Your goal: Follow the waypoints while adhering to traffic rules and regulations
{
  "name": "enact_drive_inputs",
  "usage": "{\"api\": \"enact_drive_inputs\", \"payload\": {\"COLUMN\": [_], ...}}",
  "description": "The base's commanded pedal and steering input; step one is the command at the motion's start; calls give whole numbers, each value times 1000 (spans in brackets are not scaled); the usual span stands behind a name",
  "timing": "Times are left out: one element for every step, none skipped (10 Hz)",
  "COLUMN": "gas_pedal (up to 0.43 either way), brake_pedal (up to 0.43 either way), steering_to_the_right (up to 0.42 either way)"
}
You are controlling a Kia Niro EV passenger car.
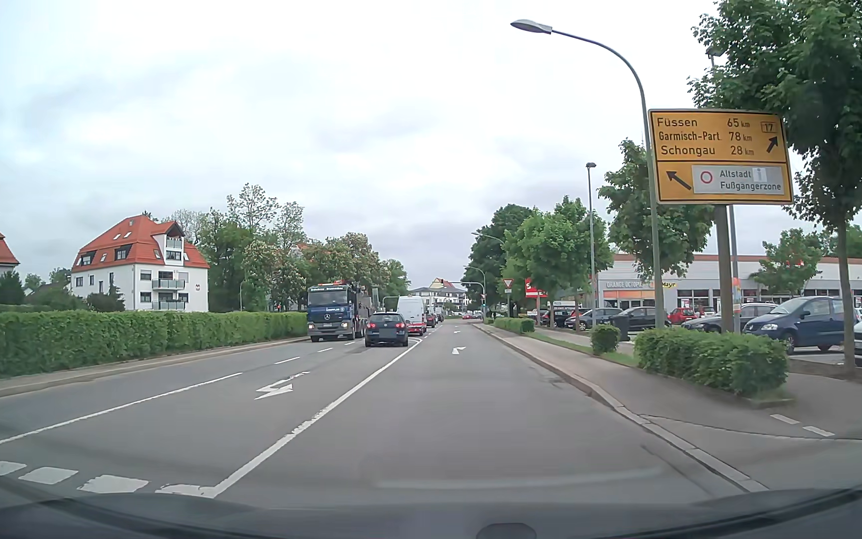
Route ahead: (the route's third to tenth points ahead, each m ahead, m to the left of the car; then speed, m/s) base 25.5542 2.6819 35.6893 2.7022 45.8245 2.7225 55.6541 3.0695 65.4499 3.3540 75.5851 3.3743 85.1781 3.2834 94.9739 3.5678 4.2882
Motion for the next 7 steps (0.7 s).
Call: {"api": "enact_drive_inputs", "payload": {"gas_pedal": [287, 287, 287, 287, 287, 287, 287], "brake_pedal": [0, 0, 0, 0, 0, 0, 0], "steering_to_the_right": [-11, -11, -11, -11, -11, -10, -10]}}
